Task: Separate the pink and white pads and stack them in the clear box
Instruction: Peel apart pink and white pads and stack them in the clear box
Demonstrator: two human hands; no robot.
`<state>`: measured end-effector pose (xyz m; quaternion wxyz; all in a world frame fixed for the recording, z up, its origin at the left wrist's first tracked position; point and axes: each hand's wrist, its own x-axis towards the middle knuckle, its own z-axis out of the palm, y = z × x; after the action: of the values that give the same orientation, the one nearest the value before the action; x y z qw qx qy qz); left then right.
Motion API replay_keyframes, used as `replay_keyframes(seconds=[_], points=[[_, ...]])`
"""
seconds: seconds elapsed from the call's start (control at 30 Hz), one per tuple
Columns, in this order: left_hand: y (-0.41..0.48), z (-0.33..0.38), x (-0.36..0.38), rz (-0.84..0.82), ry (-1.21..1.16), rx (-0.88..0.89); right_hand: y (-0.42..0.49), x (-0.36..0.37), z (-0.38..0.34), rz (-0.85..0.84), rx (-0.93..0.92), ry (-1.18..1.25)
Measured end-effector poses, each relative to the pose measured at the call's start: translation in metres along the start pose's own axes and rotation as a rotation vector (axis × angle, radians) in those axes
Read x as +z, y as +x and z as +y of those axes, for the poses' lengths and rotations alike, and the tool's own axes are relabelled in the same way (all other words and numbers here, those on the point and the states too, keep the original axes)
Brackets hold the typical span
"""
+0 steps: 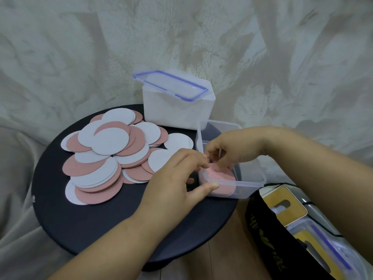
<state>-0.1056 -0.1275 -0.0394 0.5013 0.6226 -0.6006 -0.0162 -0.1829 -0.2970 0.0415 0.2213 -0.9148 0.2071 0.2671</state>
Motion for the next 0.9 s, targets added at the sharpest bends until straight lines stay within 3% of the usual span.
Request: replay_keyframes(seconds=[0.37,0.63,0.9], points=[[0.001,0.002,0.001,-0.02,-0.008,-0.024,-0.013,0.003,-0.012,0.06,0.222,0.133],[0.001,0.002,0.0,-0.013,-0.034,-0.03,-0.016,0.006,-0.01,0.071,0.201,0.301],[0.002,0.002,-0.001,-0.016,-0.022,-0.033,-0.017,0.008,-0.014,0.099,0.198,0.233]])
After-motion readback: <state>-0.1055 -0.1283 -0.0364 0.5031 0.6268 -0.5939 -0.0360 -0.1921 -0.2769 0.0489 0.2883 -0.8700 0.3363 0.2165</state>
